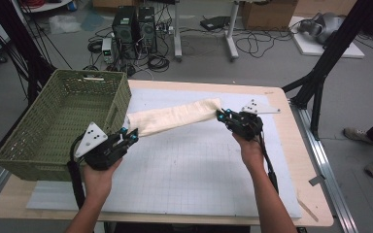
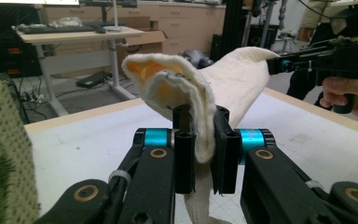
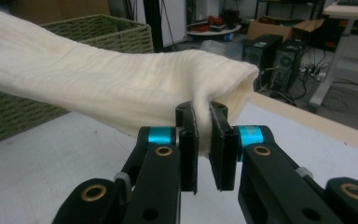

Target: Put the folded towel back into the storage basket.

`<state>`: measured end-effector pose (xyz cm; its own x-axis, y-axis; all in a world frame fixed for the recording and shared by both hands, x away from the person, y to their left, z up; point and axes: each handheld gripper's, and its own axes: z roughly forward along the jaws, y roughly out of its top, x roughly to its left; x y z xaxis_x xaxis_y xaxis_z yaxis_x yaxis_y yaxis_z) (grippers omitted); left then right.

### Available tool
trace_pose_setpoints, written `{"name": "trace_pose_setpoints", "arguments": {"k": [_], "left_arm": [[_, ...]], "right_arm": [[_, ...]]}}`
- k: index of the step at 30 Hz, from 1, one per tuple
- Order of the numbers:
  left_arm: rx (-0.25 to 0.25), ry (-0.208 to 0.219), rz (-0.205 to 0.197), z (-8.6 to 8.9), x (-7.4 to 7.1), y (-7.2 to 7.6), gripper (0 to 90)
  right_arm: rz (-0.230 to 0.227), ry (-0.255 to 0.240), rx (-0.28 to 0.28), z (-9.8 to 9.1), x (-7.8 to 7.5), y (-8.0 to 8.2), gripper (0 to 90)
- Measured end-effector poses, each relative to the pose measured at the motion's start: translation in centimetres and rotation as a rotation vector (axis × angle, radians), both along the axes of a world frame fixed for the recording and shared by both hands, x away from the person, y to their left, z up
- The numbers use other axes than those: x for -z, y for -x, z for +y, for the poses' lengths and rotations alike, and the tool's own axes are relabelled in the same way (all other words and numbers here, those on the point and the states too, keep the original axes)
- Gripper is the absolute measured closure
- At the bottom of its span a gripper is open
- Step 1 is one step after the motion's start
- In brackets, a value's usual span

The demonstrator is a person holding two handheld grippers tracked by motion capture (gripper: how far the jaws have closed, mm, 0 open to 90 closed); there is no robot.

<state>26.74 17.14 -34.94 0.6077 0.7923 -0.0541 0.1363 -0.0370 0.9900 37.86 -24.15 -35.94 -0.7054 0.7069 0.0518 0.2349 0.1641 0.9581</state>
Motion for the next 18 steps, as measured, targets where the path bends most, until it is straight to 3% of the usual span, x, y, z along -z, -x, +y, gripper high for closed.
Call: {"name": "trace_pose_setpoints", "arguments": {"k": [10, 18], "left_arm": [[-0.070, -0.004, 0.009, 2.2, -0.2, 0.7, 81.1], [-0.123, 0.004, 0.000, 4.6, -1.2, 1.5, 81.1]], "right_arm": [[-0.007, 0.047, -0.055, 3.9, -2.0, -2.2, 83.3], [-0.015, 0.061, -0.088, 6.9, -3.1, -3.3, 83.3]]}}
